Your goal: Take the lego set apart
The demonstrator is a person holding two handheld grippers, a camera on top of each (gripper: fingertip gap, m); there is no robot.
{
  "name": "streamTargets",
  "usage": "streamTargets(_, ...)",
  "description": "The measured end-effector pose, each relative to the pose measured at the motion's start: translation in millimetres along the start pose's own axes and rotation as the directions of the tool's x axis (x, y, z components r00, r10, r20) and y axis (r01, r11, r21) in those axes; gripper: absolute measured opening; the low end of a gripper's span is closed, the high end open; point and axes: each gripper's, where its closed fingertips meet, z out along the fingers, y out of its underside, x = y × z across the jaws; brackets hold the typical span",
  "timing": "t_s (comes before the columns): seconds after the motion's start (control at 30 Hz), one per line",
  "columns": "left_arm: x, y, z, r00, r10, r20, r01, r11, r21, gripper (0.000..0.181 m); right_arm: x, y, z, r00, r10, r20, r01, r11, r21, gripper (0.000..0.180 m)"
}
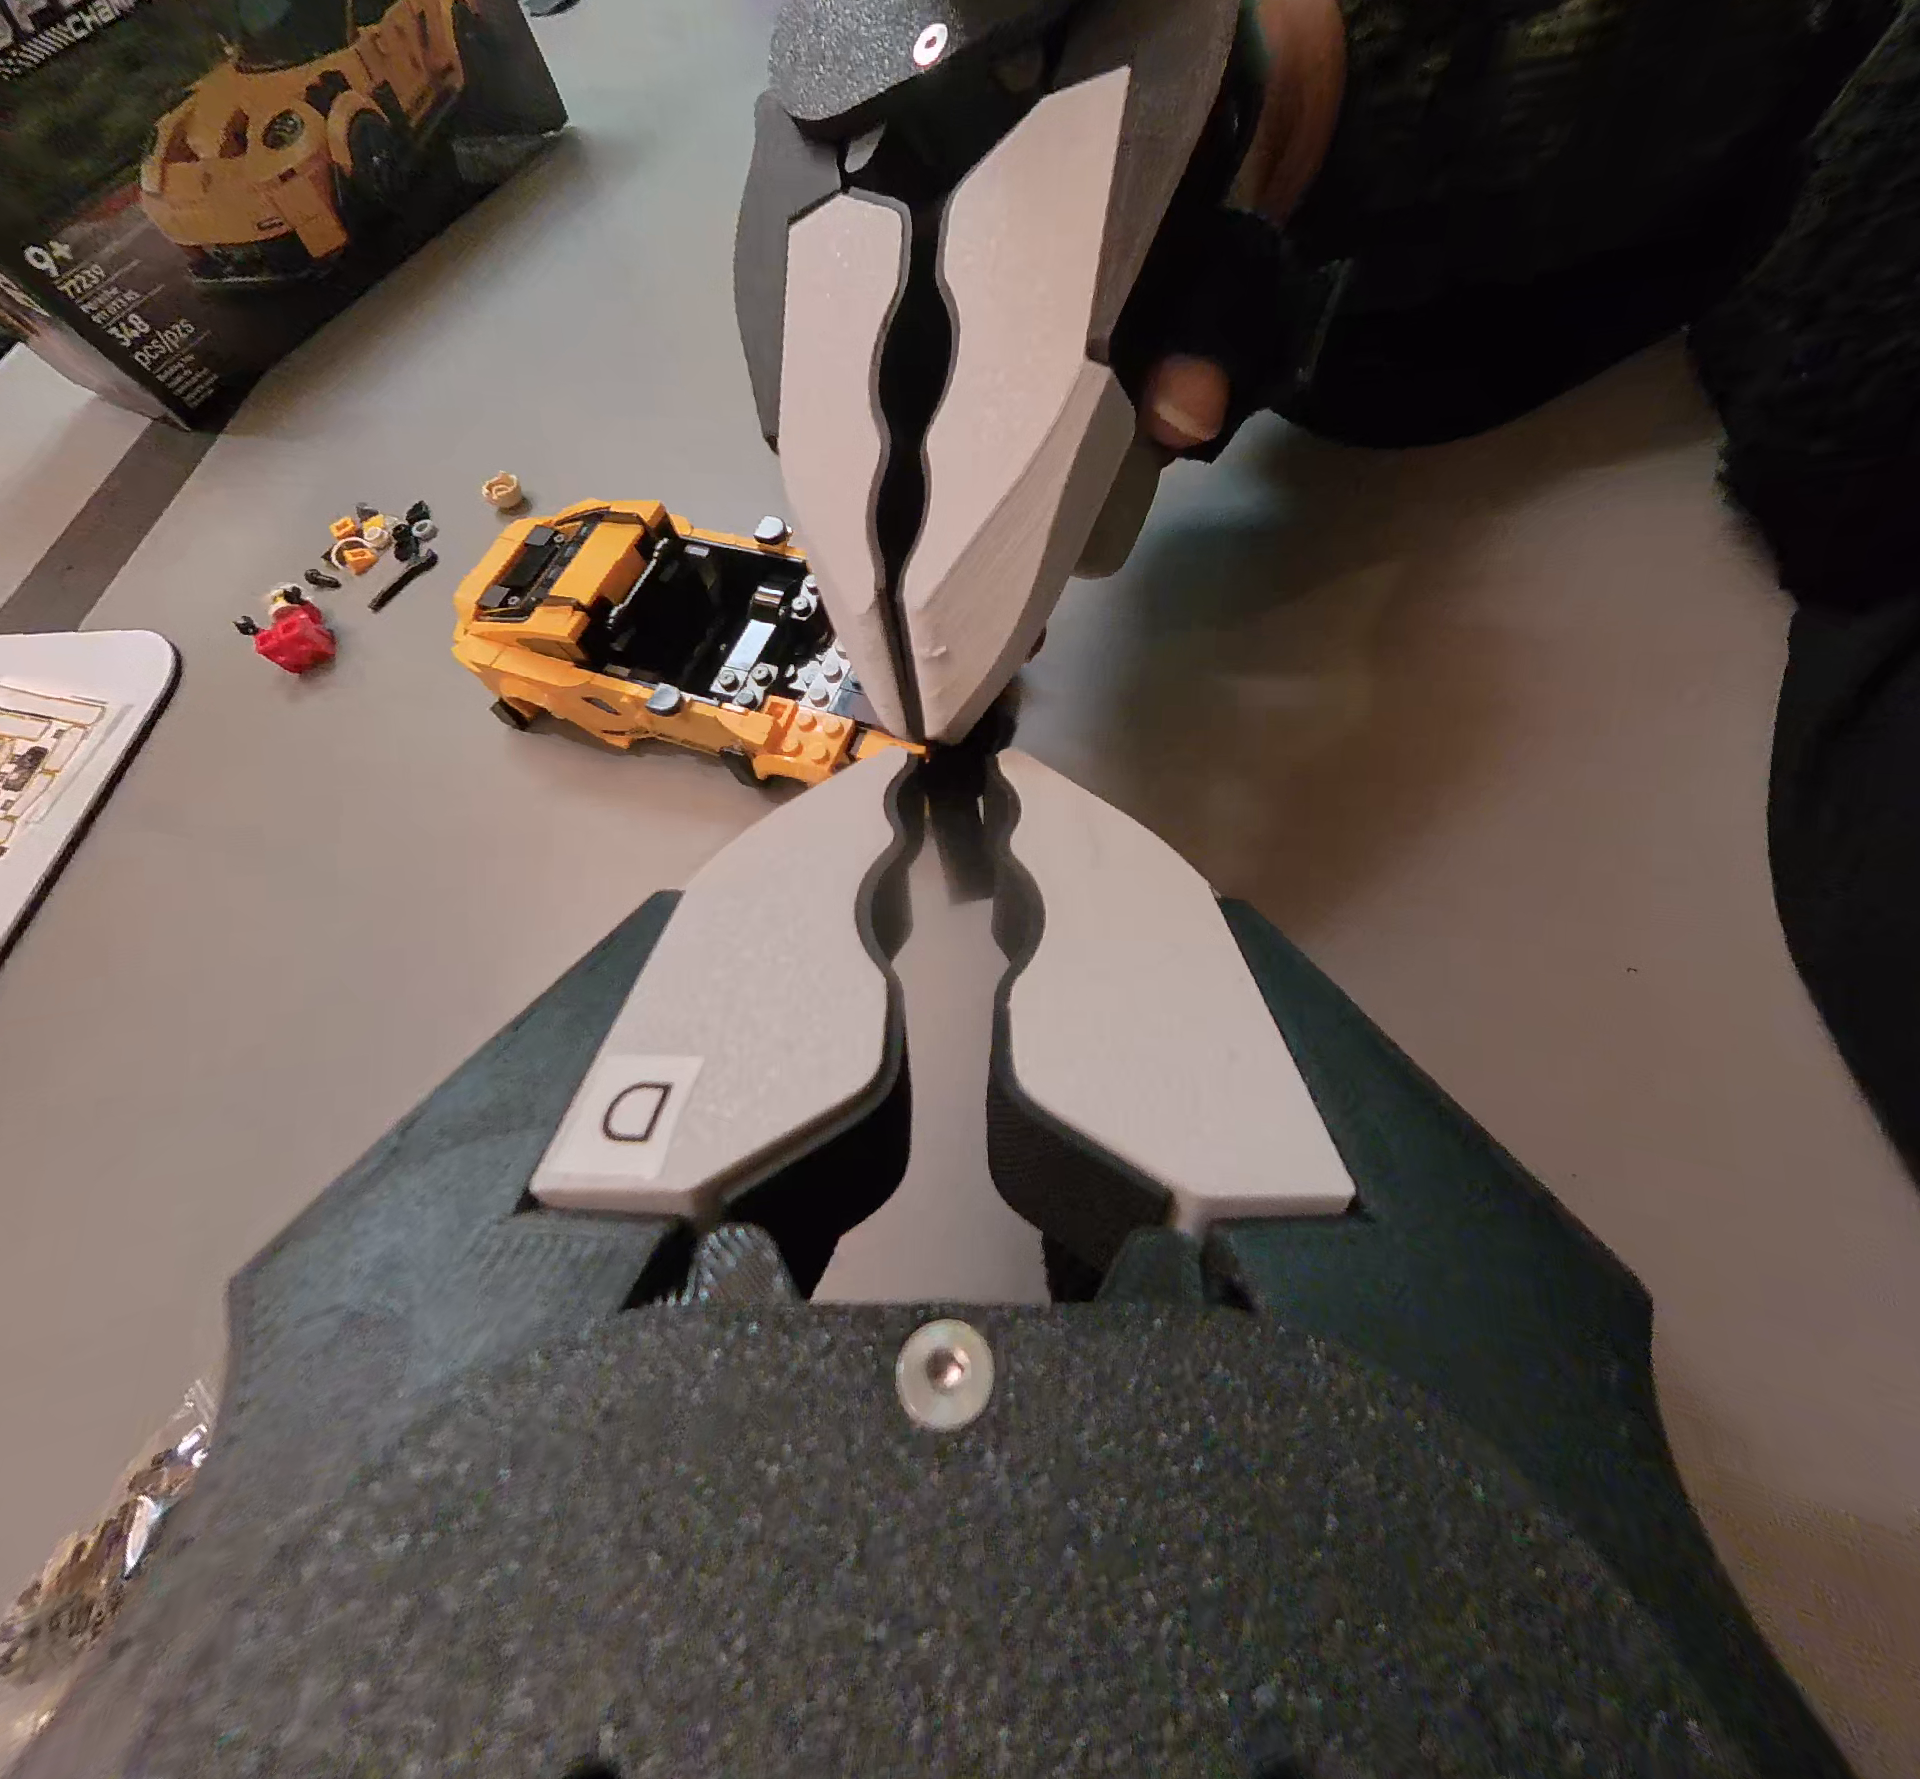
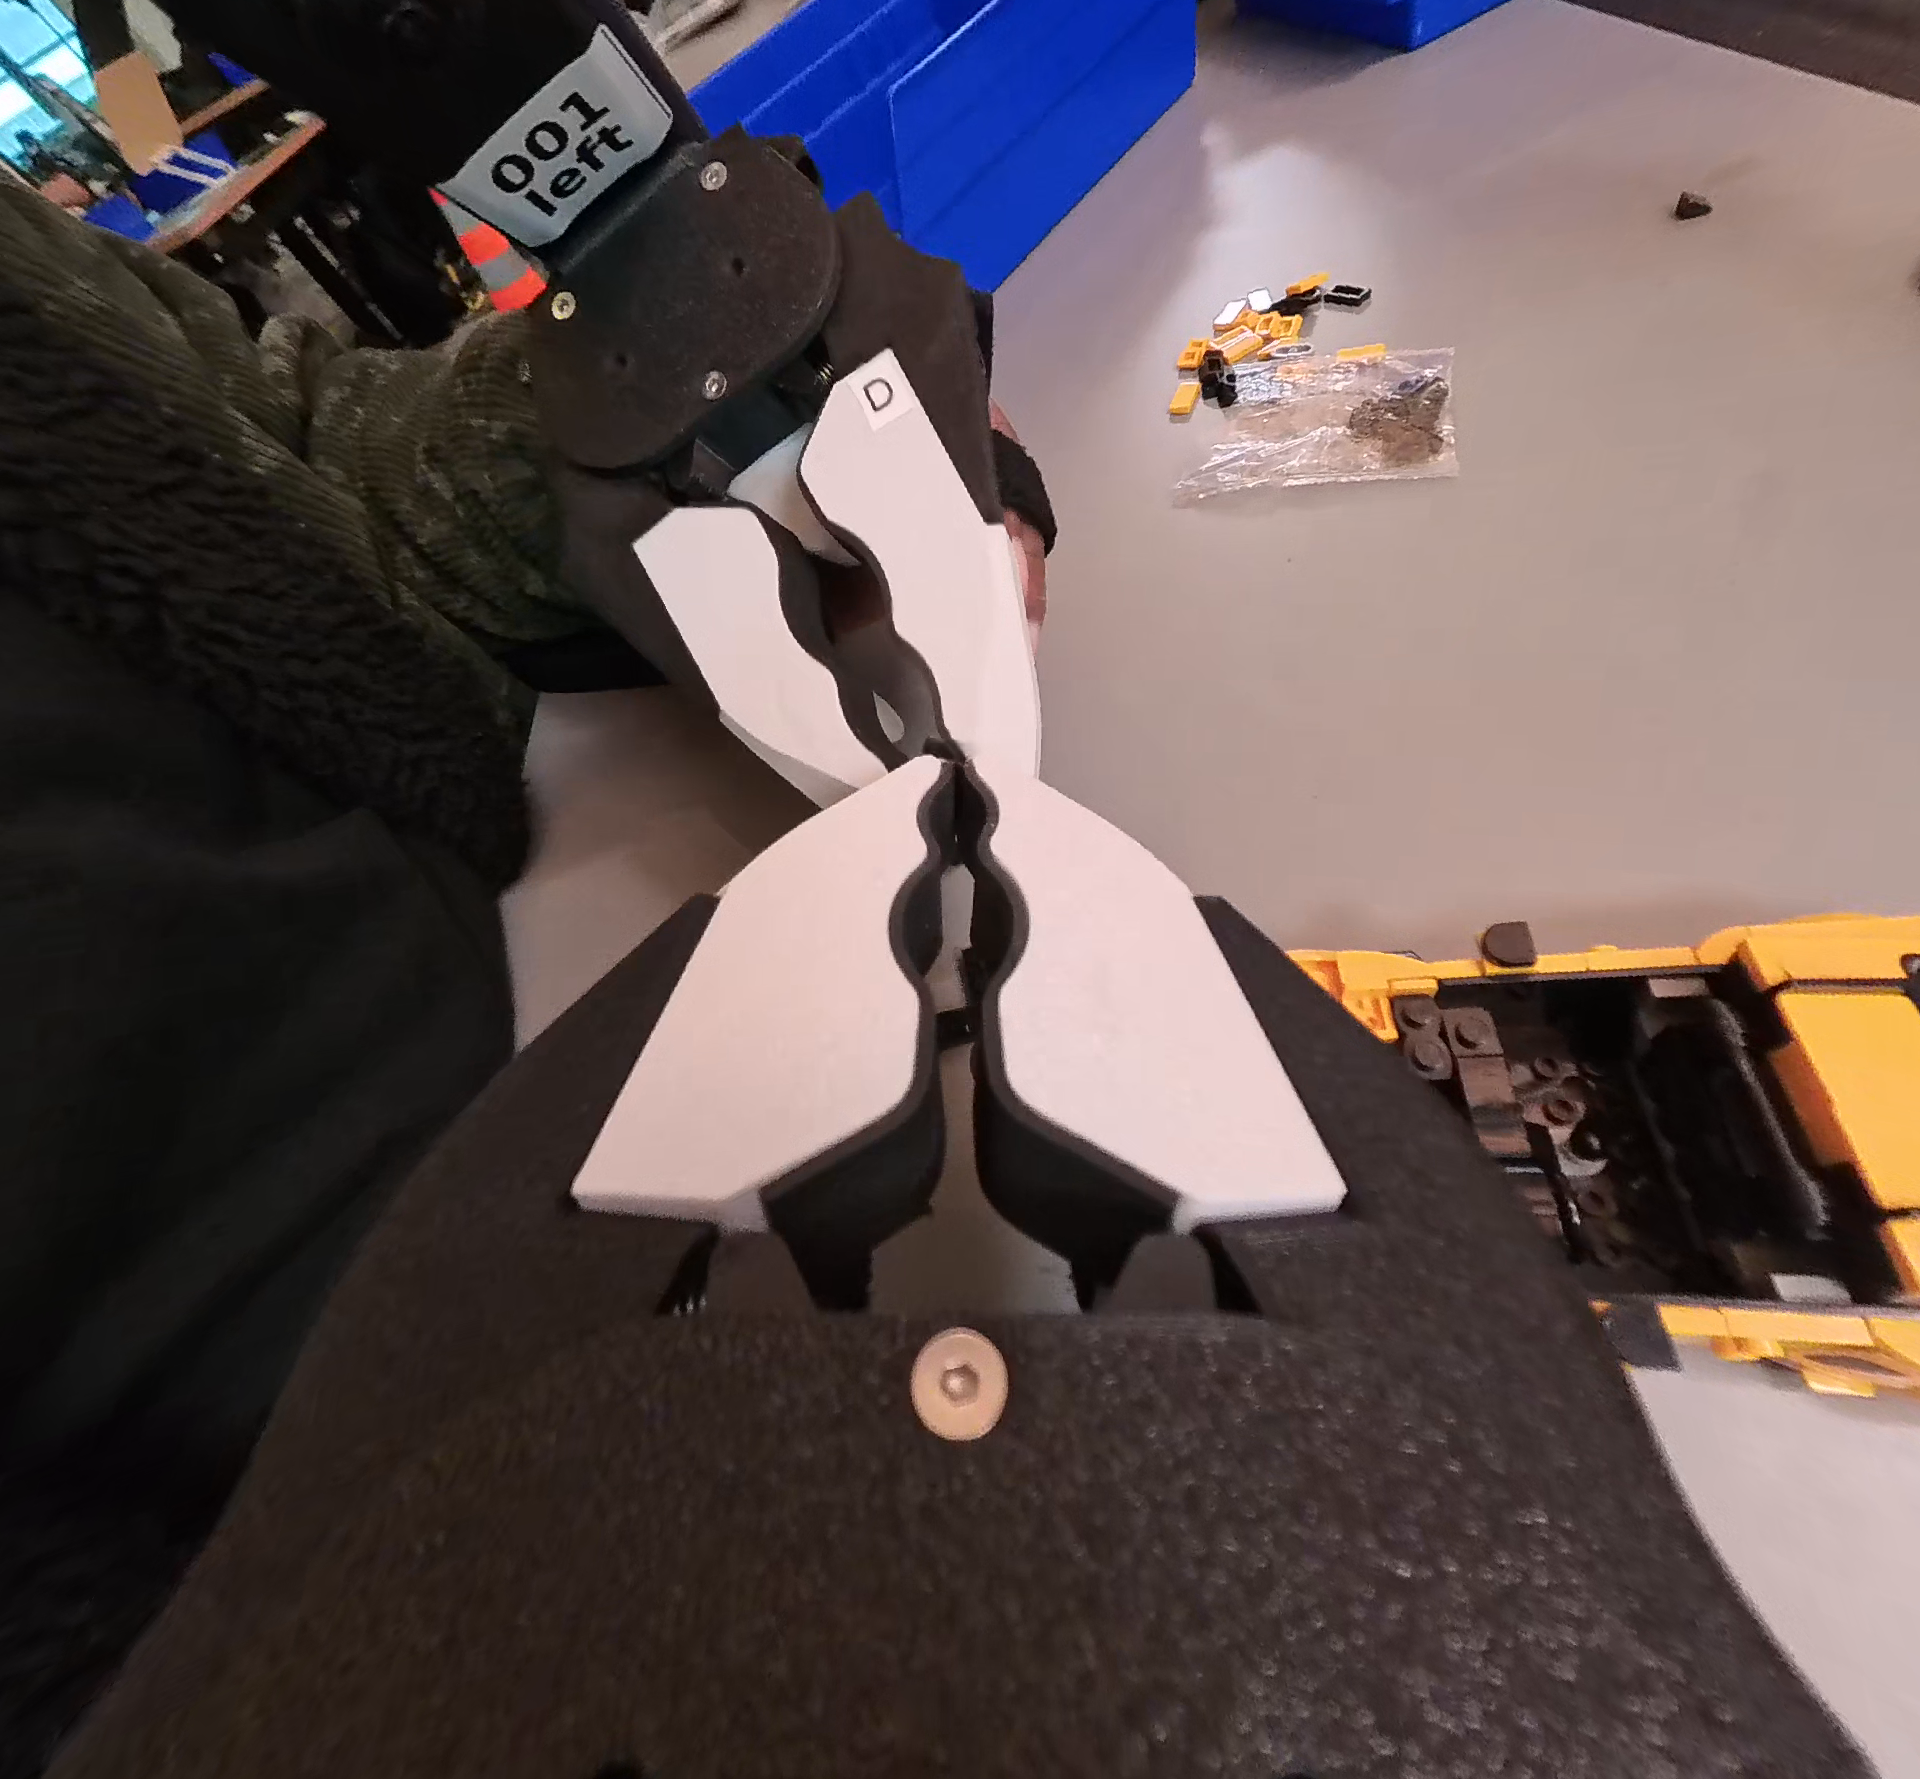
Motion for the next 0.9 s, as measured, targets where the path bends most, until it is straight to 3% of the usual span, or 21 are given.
streamTargets(0.4, -10, -5, -4, 0.998, -0.008, 0.054, 0.005, 0.999, 0.046, 0.010, 8, -14, -13, 0.997, 0.076, 0.018, -0.078, 0.990, 0.118, 0.000)
streamTargets(0.53, -12, -8, -4, 0.997, 0.017, 0.080, -0.022, 0.998, 0.056, 0.010, 3, -12, -8, 0.995, 0.087, 0.042, -0.091, 0.991, 0.101, 0.016)
streamTargets(0.7, -8, -6, -1, 0.994, 0.063, 0.089, -0.066, 0.997, 0.035, 0.010, 4, -8, -3, 0.992, 0.116, 0.048, -0.119, 0.989, 0.088, 0.014)
streamTargets(0.9, -9, -4, 3, 0.980, 0.142, 0.137, -0.142, 0.990, -0.006, 0.010, 8, -2, -4, 0.990, 0.137, 0.032, -0.139, 0.989, 0.056, 0.000)
